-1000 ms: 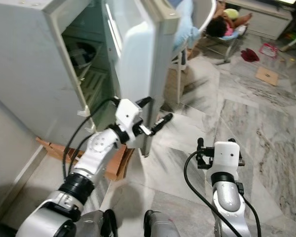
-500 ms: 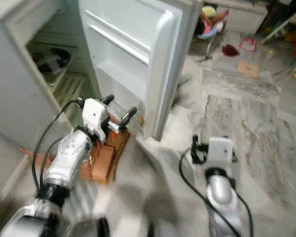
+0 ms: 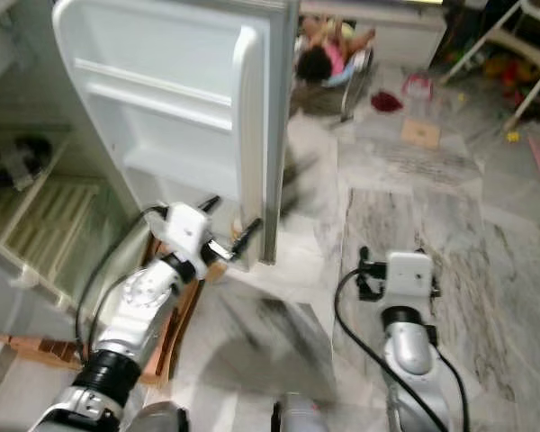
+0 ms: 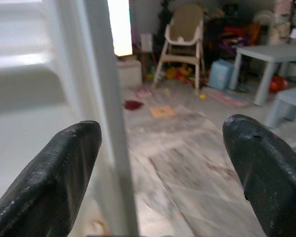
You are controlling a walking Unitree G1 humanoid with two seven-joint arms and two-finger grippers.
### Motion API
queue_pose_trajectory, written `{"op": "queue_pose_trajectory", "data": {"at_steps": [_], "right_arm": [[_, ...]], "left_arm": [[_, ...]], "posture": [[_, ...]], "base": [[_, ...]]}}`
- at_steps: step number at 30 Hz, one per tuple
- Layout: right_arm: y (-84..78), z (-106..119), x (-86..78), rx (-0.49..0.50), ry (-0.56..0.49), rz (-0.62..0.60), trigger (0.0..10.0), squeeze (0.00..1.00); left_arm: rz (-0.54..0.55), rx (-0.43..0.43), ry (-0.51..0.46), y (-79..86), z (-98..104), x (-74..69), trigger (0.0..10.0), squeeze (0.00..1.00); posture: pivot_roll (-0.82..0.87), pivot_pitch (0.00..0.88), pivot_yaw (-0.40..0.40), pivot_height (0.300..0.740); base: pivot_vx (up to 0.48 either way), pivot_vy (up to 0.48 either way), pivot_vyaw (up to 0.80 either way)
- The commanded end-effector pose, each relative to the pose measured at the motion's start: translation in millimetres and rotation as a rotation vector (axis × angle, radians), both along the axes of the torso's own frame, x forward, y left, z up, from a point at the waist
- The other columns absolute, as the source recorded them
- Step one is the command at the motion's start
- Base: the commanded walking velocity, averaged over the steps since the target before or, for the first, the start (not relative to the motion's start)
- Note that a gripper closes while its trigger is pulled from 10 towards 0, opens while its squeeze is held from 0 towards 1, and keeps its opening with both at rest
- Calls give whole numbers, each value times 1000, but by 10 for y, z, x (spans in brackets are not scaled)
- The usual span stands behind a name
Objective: Restocking fridge
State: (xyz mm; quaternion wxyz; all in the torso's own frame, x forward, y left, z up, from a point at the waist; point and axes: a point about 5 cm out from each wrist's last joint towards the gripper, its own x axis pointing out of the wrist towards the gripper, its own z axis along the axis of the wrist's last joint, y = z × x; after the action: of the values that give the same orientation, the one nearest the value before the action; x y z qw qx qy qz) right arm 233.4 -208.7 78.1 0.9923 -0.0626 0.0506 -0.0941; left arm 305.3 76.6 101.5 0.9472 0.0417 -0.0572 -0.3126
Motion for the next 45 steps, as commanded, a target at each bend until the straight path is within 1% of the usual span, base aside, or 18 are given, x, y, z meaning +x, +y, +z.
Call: {"op": "queue_pose_trajectory", "data": {"at_steps": [1, 8, 16, 19, 23, 25, 28, 29, 32, 35, 37, 38, 39, 43, 44, 45], "right_arm": [[79, 4, 26, 20, -7, 25, 10000, 0], [79, 0, 20, 18, -9, 25, 10000, 0], [85, 3, 22, 16, -11, 25, 10000, 0], [87, 4, 22, 14, -12, 24, 10000, 0], [80, 8, 18, 12, -15, 17, 10000, 0], [81, 4, 17, 13, -15, 16, 10000, 0], [85, -1, 25, 13, -13, 20, 10000, 0], [88, -4, 31, 13, -12, 23, 10000, 0], [92, -1, 46, 13, -13, 30, 10000, 0], [93, 7, 61, 11, -17, 34, 10000, 0], [85, 9, 71, 7, -18, 36, 10000, 0], [85, 9, 71, 7, -18, 36, 10000, 0], [87, 10, 79, -4, -14, 41, 10000, 0], [81, 15, 109, -2, -20, 43, 10000, 0], [89, 52, 139, -9, -37, 51, 10000, 0], [91, 60, 146, -11, -41, 53, 10000, 0]], "left_arm": [[42, 16, 4, 88, -1, 36, 10000, 0], [57, 32, -3, 46, 9, 79, 10000, 0], [33, 45, -1, -105, 37, 160, 10000, 0], [53, 45, -6, -112, 67, 200, 10000, 0], [74, 41, -16, -36, 62, 192, 10000, 0], [77, 52, -19, 41, 18, 144, 10000, 0], [83, 49, -28, 113, 11, 104, 10000, 0], [90, 39, -39, 156, 28, 81, 10000, 0], [89, 9, -53, 217, 83, 36, 10000, 0], [114, 9, -62, 303, 125, -28, 10000, 0], [127, 30, -72, 383, 131, -100, 10000, 0], [127, 30, -72, 383, 131, -100, 10000, 0], [165, 44, -64, 464, 105, -138, 10000, 0], [218, 75, -51, 594, 66, -227, 10000, 0], [249, 72, -41, 648, 66, -252, 10000, 0], [258, 72, -38, 661, 65, -257, 10000, 0]], "posture": [[-46, 88, -44, 740], [-53, 92, -42, 740], [-59, 96, -42, 740], [-65, 94, -39, 740], [-67, 93, -36, 740], [-64, 94, -36, 740], [-52, 96, -40, 740], [-49, 95, -43, 740], [-39, 98, -47, 740], [-28, 103, -44, 740], [-17, 108, -40, 740], [-17, 108, -40, 740], [-10, 114, -38, 740], [4, 125, -27, 740], [12, 136, -19, 740], [12, 136, -19, 740]], "base": [[480, 0, 0], [480, 0, 0], [480, 0, 0], [480, 0, 0], [298, 0, 0], [0, 0, 0], [0, 0, 0], [0, 0, 0], [0, 0, 0], [0, 0, 0], [0, 0, 0], [0, 0, 0], [0, 0, 0], [0, 0, -600], [0, -446, -800], [0, -446, -800]]}}
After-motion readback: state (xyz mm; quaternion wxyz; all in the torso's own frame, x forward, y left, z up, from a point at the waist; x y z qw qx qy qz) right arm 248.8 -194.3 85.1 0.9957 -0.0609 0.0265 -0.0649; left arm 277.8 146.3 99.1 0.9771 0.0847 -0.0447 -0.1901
